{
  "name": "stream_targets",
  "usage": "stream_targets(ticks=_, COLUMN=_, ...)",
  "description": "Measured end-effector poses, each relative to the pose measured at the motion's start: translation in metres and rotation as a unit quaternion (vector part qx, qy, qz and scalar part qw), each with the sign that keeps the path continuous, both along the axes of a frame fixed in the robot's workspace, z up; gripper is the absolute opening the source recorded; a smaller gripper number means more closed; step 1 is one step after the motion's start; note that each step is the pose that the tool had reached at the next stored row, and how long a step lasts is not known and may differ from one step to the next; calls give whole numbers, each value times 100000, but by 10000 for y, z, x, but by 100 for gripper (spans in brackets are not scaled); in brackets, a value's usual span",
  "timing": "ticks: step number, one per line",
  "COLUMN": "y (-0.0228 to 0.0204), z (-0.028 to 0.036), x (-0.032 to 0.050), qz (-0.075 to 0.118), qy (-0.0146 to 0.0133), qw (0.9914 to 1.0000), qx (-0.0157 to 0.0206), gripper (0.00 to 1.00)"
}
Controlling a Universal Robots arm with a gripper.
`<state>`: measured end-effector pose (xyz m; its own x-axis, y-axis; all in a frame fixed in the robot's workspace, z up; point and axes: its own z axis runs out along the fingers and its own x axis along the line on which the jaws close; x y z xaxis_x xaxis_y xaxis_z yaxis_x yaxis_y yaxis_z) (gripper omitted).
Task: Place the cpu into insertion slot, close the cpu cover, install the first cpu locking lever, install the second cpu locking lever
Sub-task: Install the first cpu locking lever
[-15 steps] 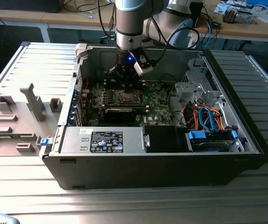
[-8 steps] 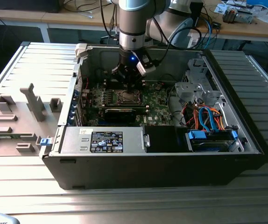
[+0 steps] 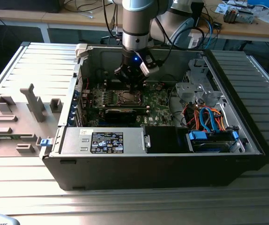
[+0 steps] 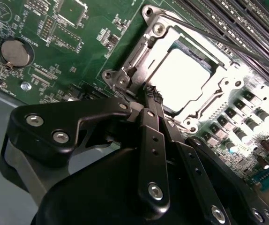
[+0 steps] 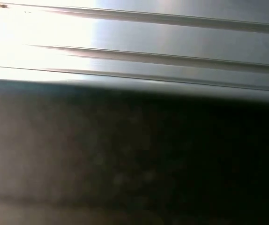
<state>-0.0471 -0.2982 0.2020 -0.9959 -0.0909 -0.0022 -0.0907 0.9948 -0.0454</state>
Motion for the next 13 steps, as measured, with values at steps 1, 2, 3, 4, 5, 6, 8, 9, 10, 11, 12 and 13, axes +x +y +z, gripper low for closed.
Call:
stream_targets(ticks=1, y=0, z=2, x=10, qz=9, qy=2, qw=100000, qx=15, gripper=11)
stream_targets(ticks=2, y=0, z=4, x=25, qz=25, qy=13, qw=100000, qx=25, gripper=11)
stream_targets(ticks=3, y=-1, z=5, x=36, qz=26, qy=25, qw=100000, qx=25, gripper=11)
stream_targets(ticks=4, y=-1, z=6, x=57, qz=34, qy=28, qw=100000, qx=24, gripper=11)
stream_targets(ticks=5, y=-1, z=5, x=74, qz=48, qy=-3, qw=100000, qx=34, gripper=11)
stream_targets(ticks=6, y=0, z=5, x=92, qz=52, qy=23, qw=100000, qx=47, gripper=11)
stream_targets(ticks=8, y=-1, z=6, x=140, qz=47, qy=67, qw=100000, qx=33, gripper=11)
stream_targets(ticks=9, y=-1, z=6, x=159, qz=48, qy=75, qw=100000, qx=32, gripper=11)
stream_targets(ticks=10, y=-1, z=8, x=166, qz=46, qy=69, qw=100000, qx=37, gripper=11)
stream_targets(ticks=11, y=3, z=51, x=171, qz=48, qy=10, qw=100000, qx=126, gripper=11)
stream_targets(ticks=12, y=-1, z=112, x=169, qz=41, qy=73, qw=100000, qx=39, gripper=11)
stream_targets(ticks=13, y=0, z=147, x=169, qz=42, qy=56, qw=100000, qx=60, gripper=11)
